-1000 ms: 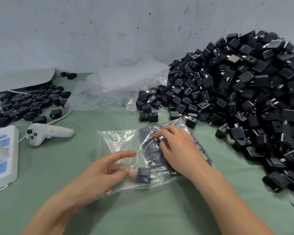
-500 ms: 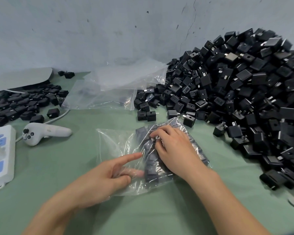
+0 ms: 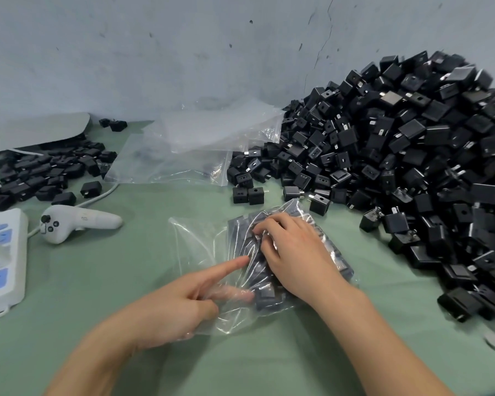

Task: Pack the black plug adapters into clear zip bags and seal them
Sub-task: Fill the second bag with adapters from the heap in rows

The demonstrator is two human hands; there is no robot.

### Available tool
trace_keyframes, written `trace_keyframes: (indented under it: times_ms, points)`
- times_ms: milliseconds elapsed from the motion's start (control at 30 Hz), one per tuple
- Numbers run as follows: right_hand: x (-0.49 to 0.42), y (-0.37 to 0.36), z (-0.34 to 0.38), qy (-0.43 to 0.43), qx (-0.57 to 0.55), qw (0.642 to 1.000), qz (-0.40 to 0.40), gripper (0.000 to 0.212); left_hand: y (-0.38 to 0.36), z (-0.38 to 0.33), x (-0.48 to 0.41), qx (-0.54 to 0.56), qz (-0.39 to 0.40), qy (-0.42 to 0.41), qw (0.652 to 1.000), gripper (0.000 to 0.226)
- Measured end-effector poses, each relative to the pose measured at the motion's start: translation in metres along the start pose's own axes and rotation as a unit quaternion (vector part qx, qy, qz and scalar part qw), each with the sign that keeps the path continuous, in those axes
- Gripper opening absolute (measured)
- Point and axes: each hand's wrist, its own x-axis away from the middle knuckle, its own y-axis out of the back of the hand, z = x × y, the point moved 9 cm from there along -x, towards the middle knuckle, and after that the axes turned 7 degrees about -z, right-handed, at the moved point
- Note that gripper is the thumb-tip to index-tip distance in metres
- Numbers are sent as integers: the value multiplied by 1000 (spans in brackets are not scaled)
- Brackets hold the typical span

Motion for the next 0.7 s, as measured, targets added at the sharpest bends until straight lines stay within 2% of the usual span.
trace_keyframes:
  times_ms: [100, 200, 300, 367, 467, 700]
  points:
    - [0, 1, -1, -5, 1, 1000, 10, 31, 3, 0, 0, 24, -40, -14, 999, 83]
    - [1, 11, 4, -2, -3, 1000, 4, 36, 19, 2, 9, 64, -143, -35, 987, 50]
    - [11, 5, 20, 22, -21, 997, 78, 57, 49, 9, 24, 64, -296, -57, 951, 29]
    - [21, -5, 27, 42, -13, 990, 132, 69, 64, 11, 32, 38, -364, -70, 928, 21]
    - [29, -9, 24, 38, -1, 987, 158, 73, 72, 17, 38, 35, -400, -74, 913, 18]
    - [33, -6, 33, 37, -28, 988, 145, 69, 71, 16, 42, -104, -419, -77, 899, 21]
